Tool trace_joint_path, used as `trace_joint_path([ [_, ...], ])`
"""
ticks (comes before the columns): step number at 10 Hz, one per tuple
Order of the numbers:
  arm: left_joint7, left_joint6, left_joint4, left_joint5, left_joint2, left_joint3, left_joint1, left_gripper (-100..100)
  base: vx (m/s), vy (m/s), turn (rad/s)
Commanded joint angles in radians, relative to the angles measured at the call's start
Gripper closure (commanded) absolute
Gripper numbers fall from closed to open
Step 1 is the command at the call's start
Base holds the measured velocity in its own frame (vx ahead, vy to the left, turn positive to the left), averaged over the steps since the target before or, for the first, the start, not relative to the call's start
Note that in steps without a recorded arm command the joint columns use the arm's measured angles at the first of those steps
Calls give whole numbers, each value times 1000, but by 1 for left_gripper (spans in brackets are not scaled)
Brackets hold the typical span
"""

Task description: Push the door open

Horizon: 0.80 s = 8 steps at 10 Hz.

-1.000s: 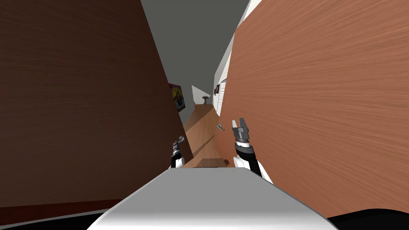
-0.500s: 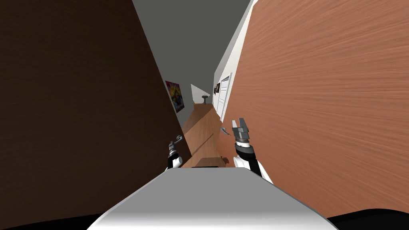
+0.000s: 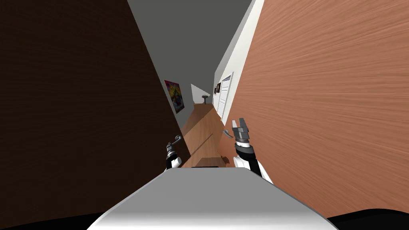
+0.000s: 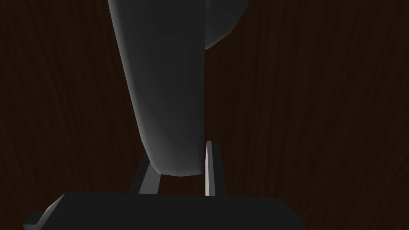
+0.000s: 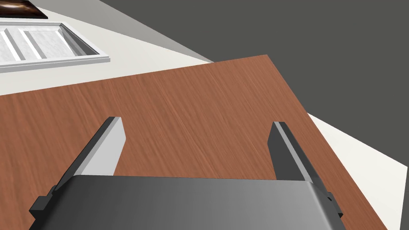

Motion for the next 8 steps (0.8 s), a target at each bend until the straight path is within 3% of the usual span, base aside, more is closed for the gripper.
trace_joint_path([
  [1,-15,11,-44,7,8,15,11,100,34,8,26],
  [2,-15,11,-24,7,8,15,11,100,0,0,0],
  [4,-30,6,-47,28,8,25,12,100,49,14,4],
  [6,-30,6,-45,28,8,25,12,100,39,18,-9],
  [7,-52,-3,-51,59,5,40,12,100,109,23,-23],
  [8,-52,-3,-51,59,5,40,12,100,127,38,-4],
])
